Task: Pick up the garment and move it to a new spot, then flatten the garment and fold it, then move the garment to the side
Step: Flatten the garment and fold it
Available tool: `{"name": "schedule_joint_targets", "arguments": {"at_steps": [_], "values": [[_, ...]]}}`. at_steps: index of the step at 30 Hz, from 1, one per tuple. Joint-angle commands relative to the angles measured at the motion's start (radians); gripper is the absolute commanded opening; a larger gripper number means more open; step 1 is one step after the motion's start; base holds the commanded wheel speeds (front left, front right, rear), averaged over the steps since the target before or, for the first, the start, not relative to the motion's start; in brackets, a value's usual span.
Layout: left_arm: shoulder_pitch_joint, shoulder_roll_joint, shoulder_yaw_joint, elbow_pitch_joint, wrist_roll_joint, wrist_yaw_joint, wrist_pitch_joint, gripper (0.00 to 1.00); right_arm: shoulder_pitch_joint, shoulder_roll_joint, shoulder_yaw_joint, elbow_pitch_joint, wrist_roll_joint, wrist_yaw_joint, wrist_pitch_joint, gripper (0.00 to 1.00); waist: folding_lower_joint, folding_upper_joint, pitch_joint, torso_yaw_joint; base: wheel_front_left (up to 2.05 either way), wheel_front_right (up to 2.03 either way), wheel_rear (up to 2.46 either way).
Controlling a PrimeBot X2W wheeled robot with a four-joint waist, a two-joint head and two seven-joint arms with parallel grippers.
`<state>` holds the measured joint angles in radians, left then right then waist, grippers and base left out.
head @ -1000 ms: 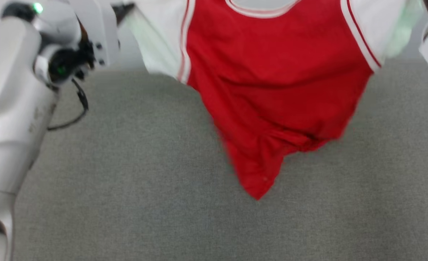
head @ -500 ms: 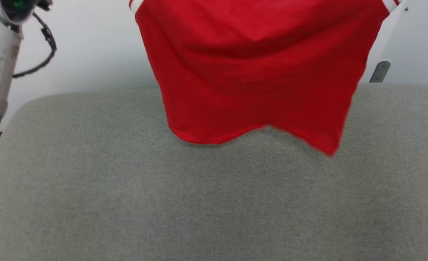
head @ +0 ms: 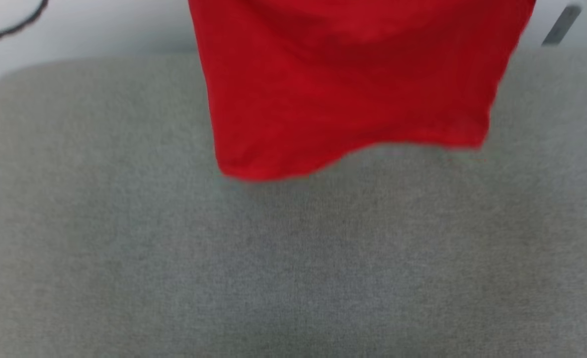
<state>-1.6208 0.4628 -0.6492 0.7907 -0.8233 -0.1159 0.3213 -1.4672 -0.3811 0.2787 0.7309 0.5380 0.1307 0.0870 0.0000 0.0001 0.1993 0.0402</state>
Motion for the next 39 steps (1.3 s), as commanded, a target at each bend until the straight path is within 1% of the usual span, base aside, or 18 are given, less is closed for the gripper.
{"name": "schedule_joint_targets", "arguments": {"at_steps": [1, 4, 5, 6, 8, 10, 12, 13, 15, 17, 21, 23, 26, 30, 32, 35, 36, 39], "values": [[-0.057, -0.012, -0.004, 0.013, 0.038, 0.009, -0.063, 0.00, -0.058, 0.011, 0.008, 0.034, -0.043, 0.000, -0.068, 0.00, 0.0000, -0.0001, 0.184, 0.006, 0.00, 0.00, 0.00], [-0.119, -0.037, -0.003, 0.050, 0.082, 0.021, -0.189, 0.00, -0.123, 0.014, -0.008, 0.090, -0.124, 0.000, -0.232, 0.00, 0.0000, -0.0001, 0.250, 0.013, 0.00, 0.00, 0.00], [-0.119, -0.037, -0.003, 0.050, 0.082, 0.021, -0.189, 0.00, -0.123, 0.014, -0.008, 0.090, -0.124, 0.000, -0.232, 0.00, 0.0000, -0.0001, 0.250, 0.013, 0.00, 0.00, 0.00], [-0.140, -0.049, 0.001, 0.065, 0.085, 0.026, -0.228, 0.00, -0.147, 0.011, -0.013, 0.109, -0.165, 0.000, -0.284, 0.00, 0.0000, -0.0001, 0.268, 0.020, 0.00, 0.00, 0.00], [-0.207, -0.060, 0.013, 0.077, 0.115, 0.034, -0.325, 0.00, -0.206, 0.011, -0.036, 0.124, -0.232, 0.000, -0.335, 0.00, 0.0000, -0.0001, 0.313, 0.034, 0.00, 0.00, 0.00], [-0.249, -0.074, 0.037, 0.093, 0.108, 0.038, -0.404, 0.00, -0.253, 0.010, -0.057, 0.109, -0.300, 0.000, -0.350, 0.00, 0.0000, -0.0001, 0.363, 0.053, 0.00, 0.00, 0.00], [-0.276, -0.085, 0.047, 0.093, 0.108, 0.022, -0.477, 0.00, -0.283, 0.005, -0.076, 0.042, -0.372, 0.000, -0.352, 0.00, 0.0000, -0.0001, 0.416, 0.072, 0.00, 0.00, 0.00], [-0.281, -0.091, 0.057, 0.098, 0.094, 0.015, -0.504, 0.00, -0.281, 0.003, -0.095, 0.005, -0.396, 0.000, -0.352, 0.00, 0.0000, -0.0001, 0.441, 0.084, 0.00, 0.00, 0.00], [-0.283, -0.084, 0.065, 0.087, 0.096, 0.001, -0.555, 0.00, -0.253, 0.000, -0.093, -0.060, -0.449, 0.000, -0.350, 0.00, 0.0000, -0.0001, 0.481, 0.105, 0.00, 0.00, 0.00], [-0.243, -0.078, 0.071, 0.092, 0.088, -0.007, -0.576, 0.00, -0.202, 0.002, -0.088, -0.078, -0.471, 0.000, -0.351, 0.00, 0.0000, -0.0001, 0.500, 0.120, 0.00, 0.00, 0.00], [-0.168, -0.086, 0.080, 0.103, 0.064, -0.014, -0.586, 0.00, -0.133, -0.007, -0.083, -0.087, -0.461, 0.000, -0.351, 0.00, 0.0000, -0.0001, 0.507, 0.142, 0.00, 0.00, 0.00], [-0.125, -0.101, 0.078, 0.099, 0.043, -0.014, -0.587, 0.00, -0.088, -0.014, -0.065, -0.076, -0.445, 0.000, -0.351, 0.00, 0.0000, -0.0001, 0.494, 0.154, 0.00, 0.00, 0.00], [-0.050, -0.106, 0.041, 0.080, 0.026, -0.014, -0.586, 0.00, -0.029, -0.032, -0.034, -0.063, -0.402, 0.000, -0.351, 0.00, 0.0000, -0.0001, 0.462, 0.167, 0.00, 0.00, 0.00], [0.041, -0.101, -0.051, 0.031, -0.012, -0.014, -0.577, 0.00, 0.071, -0.077, -0.004, -0.081, -0.313, 0.000, -0.352, 0.00, 0.0000, -0.0001, 0.397, 0.182, 0.00, 0.00, 0.00], [0.102, -0.089, -0.094, -0.009, -0.065, -0.014, -0.555, 0.00, 0.133, -0.106, 0.022, -0.109, -0.276, 0.000, -0.352, 0.00, 0.0000, -0.0001, 0.362, 0.186, 0.00, 0.00, 0.00], [0.198, -0.043, -0.158, -0.080, -0.120, -0.015, -0.524, 0.00, 0.252, -0.156, 0.039, -0.158, -0.201, 0.000, -0.352, 0.00, 0.0000, -0.0001, 0.295, 0.183, 0.00, 0.00, 0.00], [0.235, -0.027, -0.177, -0.102, -0.135, -0.015, -0.522, 0.00, 0.297, -0.171, 0.040, -0.174, -0.180, 0.000, -0.351, 0.00, 0.0000, -0.0001, 0.270, 0.180, 0.00, 0.00, 0.00], [0.344, 0.047, -0.246, -0.171, -0.143, -0.015, -0.505, 0.00, 0.453, -0.204, 0.027, -0.232, -0.126, 0.000, -0.351, 0.00, 0.0000, -0.0001, 0.202, 0.165, 0.00, 0.00, 0.00]]}}
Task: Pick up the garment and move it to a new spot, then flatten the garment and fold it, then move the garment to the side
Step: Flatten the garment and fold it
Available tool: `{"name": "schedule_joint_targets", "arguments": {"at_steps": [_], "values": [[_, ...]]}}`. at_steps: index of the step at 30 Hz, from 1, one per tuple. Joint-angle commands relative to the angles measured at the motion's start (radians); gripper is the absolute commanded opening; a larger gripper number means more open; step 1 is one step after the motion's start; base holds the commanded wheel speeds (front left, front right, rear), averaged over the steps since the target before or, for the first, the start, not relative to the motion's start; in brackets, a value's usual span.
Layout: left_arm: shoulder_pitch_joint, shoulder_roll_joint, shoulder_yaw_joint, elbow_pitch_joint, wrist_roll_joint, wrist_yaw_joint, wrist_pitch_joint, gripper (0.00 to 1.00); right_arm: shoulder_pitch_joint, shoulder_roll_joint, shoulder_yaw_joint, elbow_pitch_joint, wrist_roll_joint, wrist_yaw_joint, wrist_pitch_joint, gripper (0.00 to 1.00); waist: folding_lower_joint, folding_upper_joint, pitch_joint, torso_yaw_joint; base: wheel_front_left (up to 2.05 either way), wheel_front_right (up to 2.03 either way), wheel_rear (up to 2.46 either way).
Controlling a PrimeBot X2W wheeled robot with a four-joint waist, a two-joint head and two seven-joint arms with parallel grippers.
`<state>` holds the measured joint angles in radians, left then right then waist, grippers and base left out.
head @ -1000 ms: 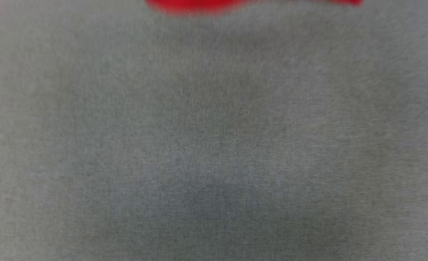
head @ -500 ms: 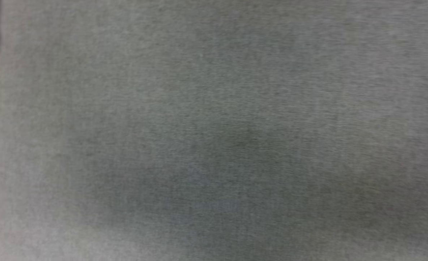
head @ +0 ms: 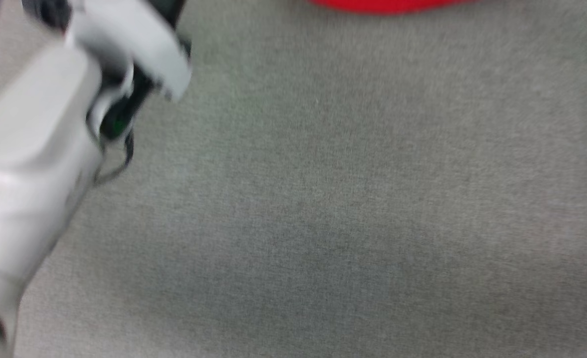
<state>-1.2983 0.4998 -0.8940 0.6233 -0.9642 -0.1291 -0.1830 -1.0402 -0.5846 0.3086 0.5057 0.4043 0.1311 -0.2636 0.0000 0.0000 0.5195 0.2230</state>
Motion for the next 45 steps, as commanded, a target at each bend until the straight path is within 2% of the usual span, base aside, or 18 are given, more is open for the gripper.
{"name": "schedule_joint_targets", "arguments": {"at_steps": [1, 7, 8, 10, 12, 15, 22, 25, 31, 39, 45], "values": [[0.065, 0.034, -0.014, -0.020, -0.013, -0.001, 0.002, 0.00, 0.083, -0.009, -0.012, -0.030, 0.017, -0.001, -0.001, 0.00, 0.0000, 0.0000, -0.144, -0.024, 0.00, 0.00, 0.00], [0.322, 0.193, -0.079, -0.180, -0.033, 0.004, -0.009, 0.00, 0.443, -0.042, -0.087, -0.159, 0.031, -0.001, -0.001, 0.00, 0.0000, 0.0000, -0.265, -0.060, 0.00, 0.00, 0.00], [0.366, 0.219, -0.086, -0.206, -0.038, 0.019, -0.011, 0.04, 0.501, -0.046, -0.106, -0.176, 0.026, -0.001, -0.001, 0.00, 0.0000, 0.0000, -0.280, -0.063, 0.00, 0.00, 0.00], [0.461, 0.267, -0.095, -0.266, -0.061, 0.053, -0.012, 0.01, 0.620, -0.046, -0.148, -0.206, 0.018, -0.001, -0.001, 0.00, 0.0000, 0.0000, -0.310, -0.071, 0.00, 0.00, 0.00], [0.555, 0.310, -0.109, -0.329, -0.080, 0.103, -0.007, 0.03, 0.742, -0.034, -0.174, -0.231, 0.009, -0.001, -0.001, 0.00, 0.0000, 0.0000, -0.337, -0.078, 0.00, 0.00, 0.00], [0.684, 0.360, -0.132, -0.429, -0.116, 0.172, 0.001, 0.00, 0.877, -0.023, -0.209, -0.256, 0.004, -0.001, -0.001, 0.00, 0.0000, 0.0000, -0.362, -0.086, 0.00, 0.00, 0.00], [0.923, 0.440, -0.153, -0.590, -0.187, 0.335, -0.033, 0.00, 1.107, 0.018, -0.246, -0.317, -0.019, -0.001, 0.020, 0.00, 0.0000, 0.0000, -0.387, -0.091, 0.00, 0.00, 0.00], [0.987, 0.459, -0.151, -0.625, -0.199, 0.386, -0.048, 0.00, 1.178, 0.045, -0.277, -0.338, -0.015, -0.001, 0.035, 0.00, 0.0000, 0.0000, -0.388, -0.089, 0.00, 0.00, 0.00], [1.057, 0.489, -0.140, -0.675, -0.207, 0.435, -0.067, 0.00, 1.299, 0.087, -0.327, -0.372, -0.027, -0.001, 0.048, 0.00, 0.0000, 0.0000, -0.378, -0.069, 0.00, 0.00, 0.00], [1.084, 0.471, -0.122, -0.673, -0.202, 0.440, -0.075, 0.00, 1.346, 0.139, -0.334, -0.406, -0.051, -0.001, 0.068, 0.00, 0.0000, 0.0000, -0.366, -0.074, 0.00, 0.00, 0.00], [1.071, 0.446, -0.110, -0.668, -0.192, 0.431, -0.078, 0.00, 1.312, 0.146, -0.313, -0.403, -0.026, -0.001, 0.152, 0.00, 0.0000, 0.0000, -0.346, -0.083, 0.00, 0.00, 0.00]]}}
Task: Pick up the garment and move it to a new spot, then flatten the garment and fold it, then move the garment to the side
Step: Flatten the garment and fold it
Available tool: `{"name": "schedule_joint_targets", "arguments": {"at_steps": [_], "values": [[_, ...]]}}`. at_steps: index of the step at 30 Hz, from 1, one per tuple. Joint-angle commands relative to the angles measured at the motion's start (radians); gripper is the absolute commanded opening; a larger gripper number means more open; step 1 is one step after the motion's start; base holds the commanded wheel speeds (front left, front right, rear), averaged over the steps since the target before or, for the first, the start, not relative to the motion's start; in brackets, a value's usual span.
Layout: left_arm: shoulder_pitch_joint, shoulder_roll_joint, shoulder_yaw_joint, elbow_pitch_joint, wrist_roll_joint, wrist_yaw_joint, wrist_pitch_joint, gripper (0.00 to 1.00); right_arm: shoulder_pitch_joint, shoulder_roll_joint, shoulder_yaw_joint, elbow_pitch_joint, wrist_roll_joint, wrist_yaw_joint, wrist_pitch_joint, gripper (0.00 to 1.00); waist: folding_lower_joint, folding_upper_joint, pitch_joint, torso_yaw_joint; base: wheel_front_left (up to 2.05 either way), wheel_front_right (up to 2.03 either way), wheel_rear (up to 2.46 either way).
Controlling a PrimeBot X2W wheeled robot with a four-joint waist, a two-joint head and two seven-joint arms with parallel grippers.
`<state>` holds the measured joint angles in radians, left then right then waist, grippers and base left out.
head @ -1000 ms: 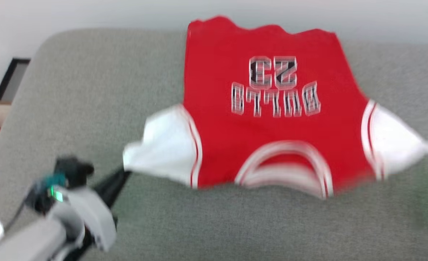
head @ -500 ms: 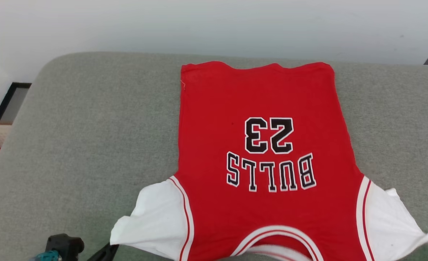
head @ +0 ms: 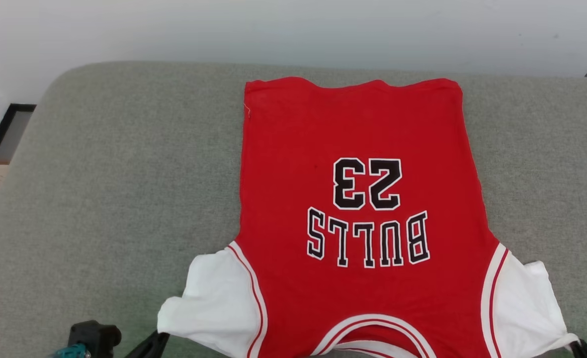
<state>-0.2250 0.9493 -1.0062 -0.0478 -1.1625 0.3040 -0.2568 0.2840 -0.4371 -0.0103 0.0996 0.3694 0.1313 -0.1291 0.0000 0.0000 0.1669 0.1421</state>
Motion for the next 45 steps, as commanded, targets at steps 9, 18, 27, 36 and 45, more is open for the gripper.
{"name": "schedule_joint_targets", "arguments": {"at_steps": [9, 18, 27, 36, 45], "values": [[-0.029, -0.031, 0.007, 0.014, 0.020, -0.013, -0.004, 0.00, -0.089, -0.013, 0.040, 0.034, 0.061, -0.001, 0.205, 0.44, 0.0000, 0.0000, 0.025, -0.004, 0.00, 0.00, 0.00], [-0.038, -0.047, 0.006, 0.010, 0.026, -0.016, -0.004, 0.00, -0.101, -0.078, 0.045, -0.093, 0.177, -0.001, 0.365, 1.00, 0.0000, 0.0000, 0.029, 0.001, 0.00, 0.00, 0.00], [-0.064, -0.082, -0.001, 0.008, 0.052, -0.025, 0.001, 0.00, -0.281, -0.111, -0.053, -0.281, 0.202, -0.001, 0.514, 1.00, 0.0000, 0.0000, 0.052, 0.039, 0.00, 0.00, 0.00], [-0.192, -0.187, -0.035, 0.063, 0.109, -0.111, 0.041, 0.00, -0.730, -0.149, 0.012, -0.007, 0.174, -0.001, 0.593, 1.00, 0.0000, 0.0000, 0.135, 0.183, 0.00, 0.00, 0.00], [-0.296, -0.303, -0.067, 0.166, 0.149, -0.206, 0.045, 0.00, -1.076, -0.178, 0.094, 0.369, 0.129, -0.001, 0.662, 1.00, 0.0000, 0.0000, 0.214, 0.308, 0.00, 0.00, 0.00]]}}
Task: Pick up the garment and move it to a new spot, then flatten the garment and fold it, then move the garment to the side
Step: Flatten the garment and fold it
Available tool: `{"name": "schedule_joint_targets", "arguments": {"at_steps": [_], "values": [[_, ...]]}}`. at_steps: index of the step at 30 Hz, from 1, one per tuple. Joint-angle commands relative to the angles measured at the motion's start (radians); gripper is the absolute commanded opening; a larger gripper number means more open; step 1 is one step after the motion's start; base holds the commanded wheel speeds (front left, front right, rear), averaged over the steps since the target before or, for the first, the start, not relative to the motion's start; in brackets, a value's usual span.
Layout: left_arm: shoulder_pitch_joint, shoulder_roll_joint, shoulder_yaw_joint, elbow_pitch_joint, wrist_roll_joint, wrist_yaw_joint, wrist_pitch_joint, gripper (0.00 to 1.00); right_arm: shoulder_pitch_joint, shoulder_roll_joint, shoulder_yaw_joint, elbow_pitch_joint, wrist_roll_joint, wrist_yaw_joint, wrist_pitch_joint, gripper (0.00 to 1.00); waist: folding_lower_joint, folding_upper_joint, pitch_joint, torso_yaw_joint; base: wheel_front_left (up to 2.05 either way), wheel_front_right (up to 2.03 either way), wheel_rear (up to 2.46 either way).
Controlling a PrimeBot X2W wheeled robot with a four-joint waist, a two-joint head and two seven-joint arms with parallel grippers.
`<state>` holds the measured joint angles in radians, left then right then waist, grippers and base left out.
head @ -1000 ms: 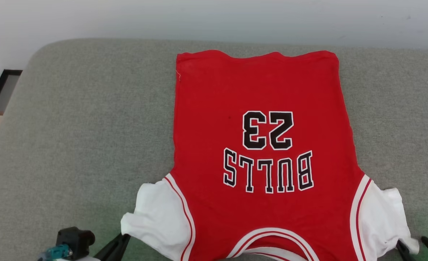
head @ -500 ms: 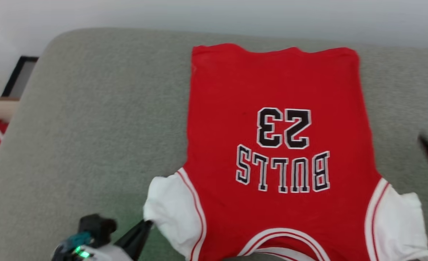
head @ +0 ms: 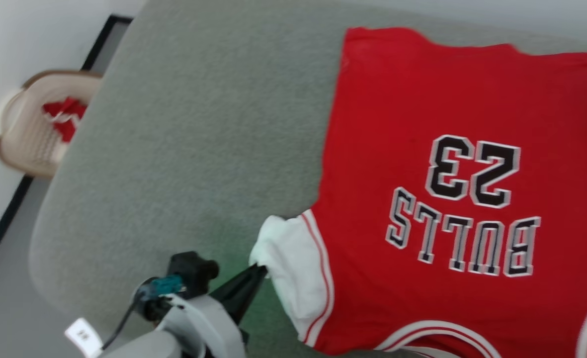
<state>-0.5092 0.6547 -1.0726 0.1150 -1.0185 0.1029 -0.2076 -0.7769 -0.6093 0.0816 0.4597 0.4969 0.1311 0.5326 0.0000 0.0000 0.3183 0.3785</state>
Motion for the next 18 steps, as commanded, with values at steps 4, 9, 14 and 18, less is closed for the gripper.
{"name": "schedule_joint_targets", "arguments": {"at_steps": [4, 9, 14, 18], "values": [[-0.045, -0.060, -0.019, 0.044, 0.020, -0.043, -0.005, 0.00, -0.107, -0.016, 0.009, 0.148, -0.031, -0.001, 0.034, 1.00, 0.0000, 0.0000, 0.093, 0.124, 0.00, 0.00, 0.00], [-0.074, -0.114, -0.036, 0.092, 0.030, -0.087, -0.009, 0.00, -0.191, -0.039, -0.023, 0.290, -0.084, -0.001, 0.057, 1.00, 0.0000, 0.0000, 0.124, 0.175, 0.00, 0.00, 0.00], [-0.091, -0.149, -0.043, 0.134, 0.032, -0.117, -0.016, 0.00, -0.256, -0.024, -0.070, 0.413, -0.140, -0.001, 0.077, 1.00, 0.0000, 0.0000, 0.143, 0.201, 0.00, 0.00, 0.00], [-0.098, -0.161, -0.041, 0.159, 0.036, -0.132, -0.024, 0.00, -0.282, 0.007, -0.108, 0.511, -0.187, -0.001, 0.115, 1.00, 0.0000, 0.0000, 0.152, 0.205, 0.00, 0.00, 0.00]]}}
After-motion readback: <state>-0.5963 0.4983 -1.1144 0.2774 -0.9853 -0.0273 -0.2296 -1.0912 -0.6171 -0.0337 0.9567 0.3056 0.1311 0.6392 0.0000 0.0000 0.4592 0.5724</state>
